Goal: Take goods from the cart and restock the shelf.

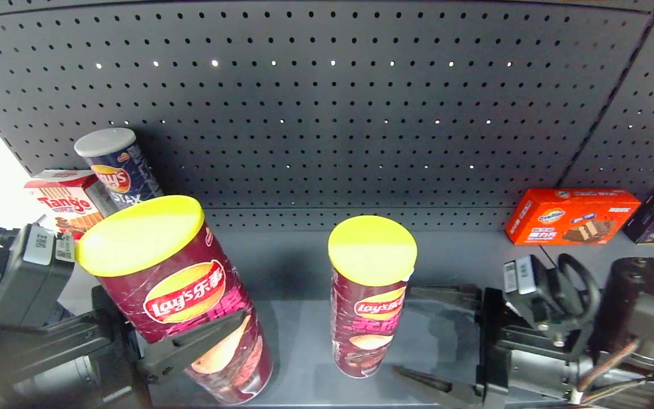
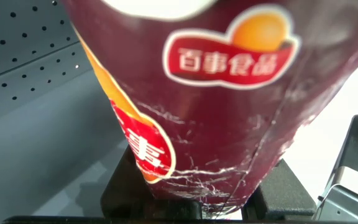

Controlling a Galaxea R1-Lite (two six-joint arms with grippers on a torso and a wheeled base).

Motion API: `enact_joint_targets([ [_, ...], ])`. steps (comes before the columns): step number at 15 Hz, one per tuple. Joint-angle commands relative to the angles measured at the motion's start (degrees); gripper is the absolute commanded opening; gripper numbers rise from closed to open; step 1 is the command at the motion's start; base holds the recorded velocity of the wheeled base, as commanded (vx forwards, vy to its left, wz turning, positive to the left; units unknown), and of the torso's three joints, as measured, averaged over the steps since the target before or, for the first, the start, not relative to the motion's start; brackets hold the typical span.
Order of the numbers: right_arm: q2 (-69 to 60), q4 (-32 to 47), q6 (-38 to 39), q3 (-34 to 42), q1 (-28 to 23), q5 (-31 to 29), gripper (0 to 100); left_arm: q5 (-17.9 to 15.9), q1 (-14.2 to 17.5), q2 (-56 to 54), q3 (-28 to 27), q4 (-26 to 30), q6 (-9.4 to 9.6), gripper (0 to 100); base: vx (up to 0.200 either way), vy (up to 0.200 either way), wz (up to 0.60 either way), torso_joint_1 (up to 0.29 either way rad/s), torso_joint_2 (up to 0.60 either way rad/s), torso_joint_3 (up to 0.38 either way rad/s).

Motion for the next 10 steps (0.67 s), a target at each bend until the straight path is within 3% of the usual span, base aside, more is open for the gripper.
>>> enact_joint_targets([
  [1, -14.38, 0.51, -0.11, 3.05, -4.81, -2.76, 100, 0.01, 0.01, 0.16, 0.09, -0.02, -0.01, 0, 0.0, 0.0, 0.0, 0.0, 0.0, 0.0],
  [4, -21.59, 0.6, 0.24, 5.51, -11.75, -7.76, 100, -0.07, -0.08, 0.24, 0.09, -0.02, -0.01, 0, 0.0, 0.0, 0.0, 0.0, 0.0, 0.0],
  [6, -31.08, 0.78, 1.21, 12.11, -22.92, -8.03, 100, -0.51, -0.08, 0.33, 0.09, -0.02, -0.01, 0, 0.0, 0.0, 0.0, 0.0, 0.0, 0.0],
  [8, -37.5, 1.66, 2.0, 16.32, -27.75, -9.26, 100, -0.6, -0.08, 0.42, 0.09, -0.02, 0.08, 0, 0.0, 0.0, 0.0, 0.0, 0.0, 0.0],
  [10, -47.96, 8.86, 2.27, 20.81, -31.18, -18.4, 100, -0.6, 0.01, 0.51, 0.09, -0.02, 0.08, 0, 0.0, 0.0, 0.0, 0.0, 0.0, 0.0],
])
